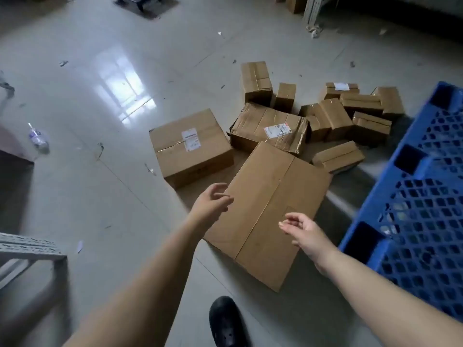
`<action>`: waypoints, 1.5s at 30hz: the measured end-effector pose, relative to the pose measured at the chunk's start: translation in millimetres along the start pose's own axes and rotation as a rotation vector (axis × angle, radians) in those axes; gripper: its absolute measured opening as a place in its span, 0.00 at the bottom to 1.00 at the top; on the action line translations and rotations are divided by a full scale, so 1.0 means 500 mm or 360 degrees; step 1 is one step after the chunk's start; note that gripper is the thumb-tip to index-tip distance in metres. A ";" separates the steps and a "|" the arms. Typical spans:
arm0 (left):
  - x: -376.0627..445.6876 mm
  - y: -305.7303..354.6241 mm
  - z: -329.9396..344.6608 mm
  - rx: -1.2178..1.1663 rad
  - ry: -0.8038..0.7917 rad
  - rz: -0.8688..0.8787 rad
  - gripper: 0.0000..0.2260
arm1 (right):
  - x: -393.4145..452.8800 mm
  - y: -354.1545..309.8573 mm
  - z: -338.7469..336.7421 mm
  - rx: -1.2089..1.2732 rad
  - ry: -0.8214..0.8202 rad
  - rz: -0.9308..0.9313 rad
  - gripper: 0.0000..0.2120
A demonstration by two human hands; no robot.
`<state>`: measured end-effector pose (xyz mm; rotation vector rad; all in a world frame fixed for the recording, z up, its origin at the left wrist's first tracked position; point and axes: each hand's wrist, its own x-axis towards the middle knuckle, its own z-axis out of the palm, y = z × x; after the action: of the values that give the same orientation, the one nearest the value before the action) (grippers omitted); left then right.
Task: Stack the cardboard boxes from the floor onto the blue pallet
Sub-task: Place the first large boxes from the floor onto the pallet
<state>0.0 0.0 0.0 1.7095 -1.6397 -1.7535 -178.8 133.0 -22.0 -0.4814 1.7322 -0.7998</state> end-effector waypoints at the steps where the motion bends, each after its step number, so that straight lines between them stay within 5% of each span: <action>1: 0.016 -0.026 0.013 0.0002 -0.0014 -0.0004 0.18 | 0.022 0.032 0.013 0.0000 0.0006 0.0023 0.16; 6: 0.130 -0.199 0.071 0.0083 -0.0026 -0.0142 0.18 | 0.135 0.204 0.048 -0.0163 0.0025 0.0299 0.24; 14: 0.313 -0.390 0.132 0.0155 0.0034 -0.0117 0.20 | 0.297 0.385 0.073 -0.0400 0.0606 0.0424 0.40; 20: 0.429 -0.466 0.115 0.0576 0.0395 -0.0081 0.26 | 0.401 0.435 0.062 -0.0155 0.0785 0.0535 0.54; 28: 0.443 -0.545 0.085 0.0364 0.0481 -0.0403 0.26 | 0.424 0.472 0.038 0.0261 0.0867 0.0509 0.49; 37: 0.290 -0.409 0.063 0.0523 0.1112 -0.0283 0.16 | 0.366 0.309 -0.037 0.0162 0.0660 0.0206 0.41; 40: 0.239 -0.314 0.039 0.0560 0.1105 -0.0167 0.16 | 0.322 0.228 -0.073 0.0051 0.0468 0.0209 0.34; 45: 0.146 -0.263 0.032 0.0341 0.0948 -0.0462 0.16 | 0.222 0.161 -0.138 0.0035 0.0217 0.0304 0.27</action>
<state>33.3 2.2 -147.6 2.3666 -1.3897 -1.0118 -271.8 132.4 -144.2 -0.2459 1.8614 -0.7273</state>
